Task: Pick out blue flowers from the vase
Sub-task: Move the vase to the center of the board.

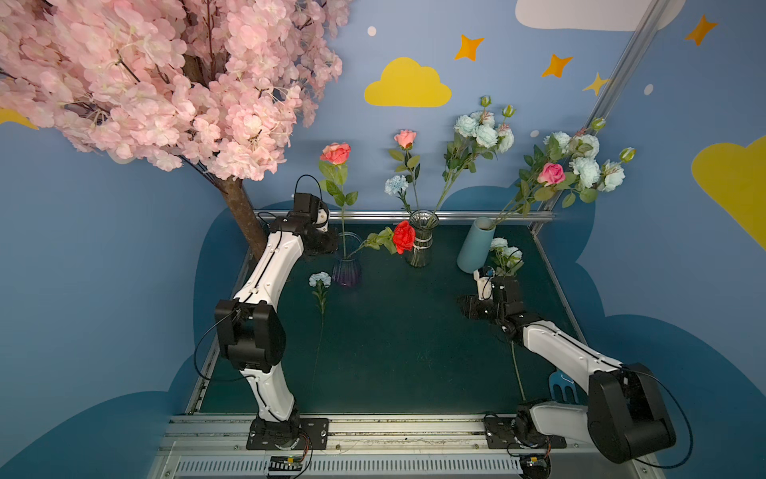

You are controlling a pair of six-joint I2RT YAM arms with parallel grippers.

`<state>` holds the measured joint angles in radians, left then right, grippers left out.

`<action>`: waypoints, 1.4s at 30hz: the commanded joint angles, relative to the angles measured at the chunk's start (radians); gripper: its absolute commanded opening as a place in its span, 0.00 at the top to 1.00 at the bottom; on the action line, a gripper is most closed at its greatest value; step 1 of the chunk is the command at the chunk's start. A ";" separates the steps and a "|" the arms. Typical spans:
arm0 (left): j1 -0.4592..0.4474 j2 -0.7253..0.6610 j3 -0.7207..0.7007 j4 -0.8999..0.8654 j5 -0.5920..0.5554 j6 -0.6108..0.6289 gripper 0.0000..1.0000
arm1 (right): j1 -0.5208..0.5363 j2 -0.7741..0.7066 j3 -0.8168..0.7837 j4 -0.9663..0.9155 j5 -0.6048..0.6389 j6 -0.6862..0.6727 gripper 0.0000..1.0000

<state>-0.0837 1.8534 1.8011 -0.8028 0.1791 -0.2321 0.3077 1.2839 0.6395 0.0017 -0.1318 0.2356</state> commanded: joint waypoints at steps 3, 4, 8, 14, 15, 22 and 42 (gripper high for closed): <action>0.060 0.048 0.093 0.114 0.038 -0.012 0.97 | 0.004 0.014 0.057 -0.014 0.006 0.000 0.44; 0.070 0.059 0.105 0.113 0.042 -0.015 0.97 | 0.004 0.015 0.057 -0.013 0.006 0.001 0.44; 0.086 0.107 0.188 0.050 0.028 0.005 0.97 | 0.004 0.019 0.061 -0.015 0.004 0.001 0.44; 0.117 0.171 0.321 -0.087 0.020 0.035 0.97 | 0.004 0.026 0.065 -0.020 0.004 0.000 0.44; 0.122 0.179 0.336 -0.107 0.023 0.038 0.97 | 0.005 0.026 0.066 -0.020 0.004 0.001 0.44; 0.137 0.209 0.437 -0.232 0.123 0.045 0.97 | 0.005 0.029 0.068 -0.023 0.004 0.000 0.44; 0.137 0.345 0.677 -0.345 0.169 0.080 0.97 | 0.007 0.032 0.071 -0.025 0.006 0.001 0.44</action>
<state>0.0505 2.2189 2.4157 -1.1904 0.2977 -0.1608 0.3092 1.3033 0.6827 -0.0124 -0.1318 0.2356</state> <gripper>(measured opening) 0.111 0.563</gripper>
